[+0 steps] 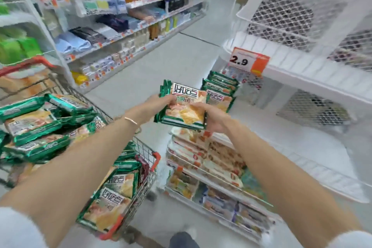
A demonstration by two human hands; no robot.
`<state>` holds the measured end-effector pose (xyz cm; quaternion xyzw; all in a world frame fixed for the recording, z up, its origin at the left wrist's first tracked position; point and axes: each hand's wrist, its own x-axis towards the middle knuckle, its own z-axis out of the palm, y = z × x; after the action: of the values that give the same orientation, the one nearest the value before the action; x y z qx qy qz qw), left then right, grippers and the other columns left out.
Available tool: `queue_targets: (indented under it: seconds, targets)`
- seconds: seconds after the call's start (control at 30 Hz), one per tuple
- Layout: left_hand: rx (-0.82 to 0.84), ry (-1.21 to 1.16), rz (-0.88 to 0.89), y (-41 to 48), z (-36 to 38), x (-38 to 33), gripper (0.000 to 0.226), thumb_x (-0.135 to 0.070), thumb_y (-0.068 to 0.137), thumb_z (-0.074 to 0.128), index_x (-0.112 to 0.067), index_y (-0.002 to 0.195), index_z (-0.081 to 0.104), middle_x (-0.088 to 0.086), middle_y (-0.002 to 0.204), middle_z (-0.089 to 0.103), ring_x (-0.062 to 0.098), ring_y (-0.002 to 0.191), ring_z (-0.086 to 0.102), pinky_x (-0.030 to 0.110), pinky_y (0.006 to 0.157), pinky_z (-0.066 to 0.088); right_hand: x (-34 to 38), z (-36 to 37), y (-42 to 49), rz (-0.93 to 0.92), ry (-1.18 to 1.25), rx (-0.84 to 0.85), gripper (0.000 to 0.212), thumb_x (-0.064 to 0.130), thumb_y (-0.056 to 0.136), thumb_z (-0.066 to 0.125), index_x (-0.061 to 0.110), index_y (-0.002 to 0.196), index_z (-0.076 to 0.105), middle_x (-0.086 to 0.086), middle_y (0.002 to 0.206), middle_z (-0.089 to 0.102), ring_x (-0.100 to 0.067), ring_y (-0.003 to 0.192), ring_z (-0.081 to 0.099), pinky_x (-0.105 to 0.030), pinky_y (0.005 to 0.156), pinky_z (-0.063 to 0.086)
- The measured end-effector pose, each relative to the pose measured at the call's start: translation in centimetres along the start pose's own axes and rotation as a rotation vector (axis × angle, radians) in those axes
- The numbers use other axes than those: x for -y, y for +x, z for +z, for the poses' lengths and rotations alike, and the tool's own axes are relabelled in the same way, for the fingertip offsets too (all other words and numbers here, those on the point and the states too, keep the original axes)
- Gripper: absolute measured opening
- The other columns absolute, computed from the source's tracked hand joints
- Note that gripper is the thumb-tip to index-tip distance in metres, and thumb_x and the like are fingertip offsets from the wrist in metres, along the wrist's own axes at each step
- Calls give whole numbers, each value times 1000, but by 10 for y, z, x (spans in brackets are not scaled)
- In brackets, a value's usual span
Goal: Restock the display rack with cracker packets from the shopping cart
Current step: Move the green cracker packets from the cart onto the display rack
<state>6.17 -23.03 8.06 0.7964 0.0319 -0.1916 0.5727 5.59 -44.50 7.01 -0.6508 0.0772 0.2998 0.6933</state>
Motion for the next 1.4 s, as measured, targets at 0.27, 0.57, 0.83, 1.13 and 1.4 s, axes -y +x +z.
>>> queue_targets:
  seconds: [0.27,0.57,0.83,1.13,1.4]
  targets:
    - [154,7,91,98,94,-81,71,-47,61,76,-8,119,62,13,118,70,29,110,67,45,103,50,15,-121,-18,-146,-64,-352,15,24,84,78,19,97,71,1,105,76,-23,112,66,-41,110,43]
    - [13,163,26,156,143,-57,62,4,79,72,-10,135,47,8,119,64,26,106,65,32,83,53,-25,-167,32,-301,-317,-463,93,8,68,91,11,137,29,4,123,51,-10,113,52,-32,99,47]
    - [153,362,52,165,132,-19,93,-24,74,67,-38,155,24,-3,138,42,16,114,58,41,95,51,-47,-196,42,72,-51,-294,80,80,85,43,23,140,42,-8,136,55,-28,114,61,-39,82,56]
    - [-90,404,85,190,138,12,77,-67,91,53,-25,152,33,12,146,45,36,132,49,54,108,44,-30,-140,79,146,-205,-447,64,52,105,25,6,149,29,-7,151,44,-29,122,58,-33,95,46]
    - [-143,533,185,182,144,18,77,-82,86,36,-48,153,22,5,163,26,34,148,28,60,115,33,-43,-171,94,229,-39,-417,70,83,84,29,30,115,63,-3,137,57,-35,116,61,-49,93,53]
